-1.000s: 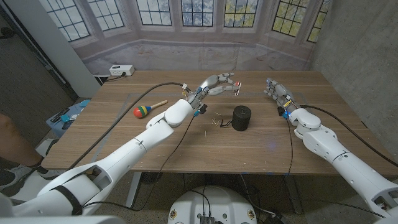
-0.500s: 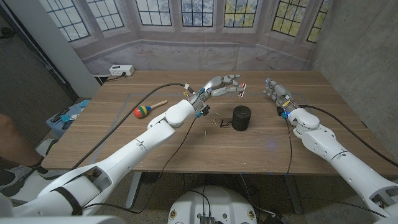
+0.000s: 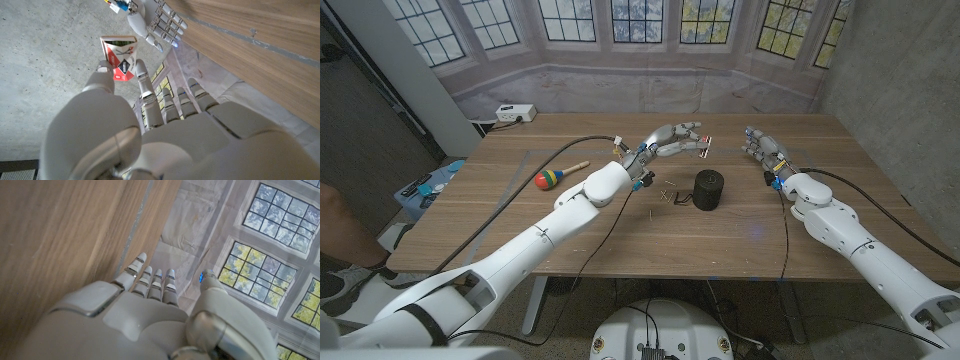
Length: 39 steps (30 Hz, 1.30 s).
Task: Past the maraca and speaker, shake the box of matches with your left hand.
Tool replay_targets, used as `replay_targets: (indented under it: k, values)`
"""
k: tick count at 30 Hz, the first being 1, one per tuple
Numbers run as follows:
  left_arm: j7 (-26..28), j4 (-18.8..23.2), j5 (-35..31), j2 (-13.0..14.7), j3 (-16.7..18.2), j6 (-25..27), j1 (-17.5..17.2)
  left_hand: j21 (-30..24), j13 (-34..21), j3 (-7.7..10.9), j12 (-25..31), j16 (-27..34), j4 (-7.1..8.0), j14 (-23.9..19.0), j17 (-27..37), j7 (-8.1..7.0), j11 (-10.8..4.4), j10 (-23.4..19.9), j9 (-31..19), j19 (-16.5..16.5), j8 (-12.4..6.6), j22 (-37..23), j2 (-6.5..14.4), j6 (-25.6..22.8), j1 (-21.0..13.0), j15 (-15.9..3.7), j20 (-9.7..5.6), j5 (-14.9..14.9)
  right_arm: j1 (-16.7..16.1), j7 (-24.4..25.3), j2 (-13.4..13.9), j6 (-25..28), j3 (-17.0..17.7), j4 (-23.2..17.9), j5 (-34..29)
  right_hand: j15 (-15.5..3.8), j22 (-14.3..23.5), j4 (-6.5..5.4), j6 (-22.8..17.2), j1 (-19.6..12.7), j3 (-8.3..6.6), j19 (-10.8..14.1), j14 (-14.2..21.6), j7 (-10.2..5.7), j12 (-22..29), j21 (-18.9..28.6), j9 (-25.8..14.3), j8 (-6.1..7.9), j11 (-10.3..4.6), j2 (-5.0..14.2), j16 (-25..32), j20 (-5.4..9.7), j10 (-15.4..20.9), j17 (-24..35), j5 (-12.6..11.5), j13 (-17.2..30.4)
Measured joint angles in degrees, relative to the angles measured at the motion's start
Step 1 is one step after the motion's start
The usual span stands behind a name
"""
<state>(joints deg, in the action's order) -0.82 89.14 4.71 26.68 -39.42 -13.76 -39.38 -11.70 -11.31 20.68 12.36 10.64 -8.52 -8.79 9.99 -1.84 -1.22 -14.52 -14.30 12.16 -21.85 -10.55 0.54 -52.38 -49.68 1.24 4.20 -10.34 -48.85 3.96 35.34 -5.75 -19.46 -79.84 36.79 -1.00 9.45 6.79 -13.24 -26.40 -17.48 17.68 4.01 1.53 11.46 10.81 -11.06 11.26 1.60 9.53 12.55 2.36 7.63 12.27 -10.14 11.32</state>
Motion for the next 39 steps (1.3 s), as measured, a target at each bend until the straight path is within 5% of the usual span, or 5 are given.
replay_targets:
  k: [39]
  values:
    - [7.6,0.5,-5.2,4.4,1.3,14.9,-0.9,0.0,0.0,-0.24,0.0,0.0,-0.24,0.0,0.0,0.31,0.30,0.3,0.1,-0.2,0.34,0.0,0.0,0.3,0.0,0.00,0.20,-0.3,1.5,-3.3,-0.7,-0.8,-0.8,3.2,0.7,0.30,0.0,0.00,0.0,0.0,0.00,0.0,0.3,0.00,0.0,0.0,0.0,0.00,0.21,0.00,0.0,0.00,0.2,0.0,0.0,0.0]
